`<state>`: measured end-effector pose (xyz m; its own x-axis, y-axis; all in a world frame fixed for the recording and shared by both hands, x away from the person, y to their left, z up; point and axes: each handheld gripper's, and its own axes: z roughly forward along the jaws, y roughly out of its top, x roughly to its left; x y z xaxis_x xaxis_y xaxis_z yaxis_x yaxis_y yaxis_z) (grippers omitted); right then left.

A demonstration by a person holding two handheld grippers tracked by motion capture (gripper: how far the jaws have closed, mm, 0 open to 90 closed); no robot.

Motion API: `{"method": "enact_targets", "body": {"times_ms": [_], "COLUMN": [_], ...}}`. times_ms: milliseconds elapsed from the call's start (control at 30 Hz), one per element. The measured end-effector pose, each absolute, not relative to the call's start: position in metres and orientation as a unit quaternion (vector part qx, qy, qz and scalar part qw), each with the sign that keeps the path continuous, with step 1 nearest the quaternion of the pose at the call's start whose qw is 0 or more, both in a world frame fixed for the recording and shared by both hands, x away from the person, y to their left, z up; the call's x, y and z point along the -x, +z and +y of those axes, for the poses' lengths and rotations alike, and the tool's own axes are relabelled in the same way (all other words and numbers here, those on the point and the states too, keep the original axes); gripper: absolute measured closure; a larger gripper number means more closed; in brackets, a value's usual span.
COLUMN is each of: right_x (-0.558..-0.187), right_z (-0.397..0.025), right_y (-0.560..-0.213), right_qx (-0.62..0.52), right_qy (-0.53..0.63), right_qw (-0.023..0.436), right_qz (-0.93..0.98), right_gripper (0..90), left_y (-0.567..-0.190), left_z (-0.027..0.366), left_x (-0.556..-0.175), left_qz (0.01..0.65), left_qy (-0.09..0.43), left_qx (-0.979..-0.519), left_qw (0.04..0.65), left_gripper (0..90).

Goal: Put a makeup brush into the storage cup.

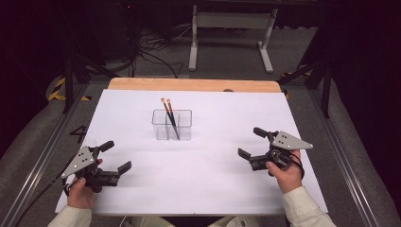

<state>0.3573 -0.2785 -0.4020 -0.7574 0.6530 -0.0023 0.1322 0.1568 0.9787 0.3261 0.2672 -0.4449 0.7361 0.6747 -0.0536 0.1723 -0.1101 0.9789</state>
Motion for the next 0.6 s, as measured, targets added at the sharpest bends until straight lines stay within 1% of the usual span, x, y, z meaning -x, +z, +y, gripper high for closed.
{"method": "enact_targets", "body": {"times_ms": [600], "right_x": [-0.347], "right_z": [-0.287], "right_y": [-0.438], "right_qx": [-0.296], "right_qy": [0.592], "right_qw": [0.225], "right_qz": [0.715], "right_gripper": [1.5], "left_y": [-0.445], "left_z": [0.265], "left_x": [-0.327], "left_qz": [0.296], "left_qy": [0.206], "left_qx": [-0.713], "left_qw": [0.601], "left_gripper": [0.0]}}
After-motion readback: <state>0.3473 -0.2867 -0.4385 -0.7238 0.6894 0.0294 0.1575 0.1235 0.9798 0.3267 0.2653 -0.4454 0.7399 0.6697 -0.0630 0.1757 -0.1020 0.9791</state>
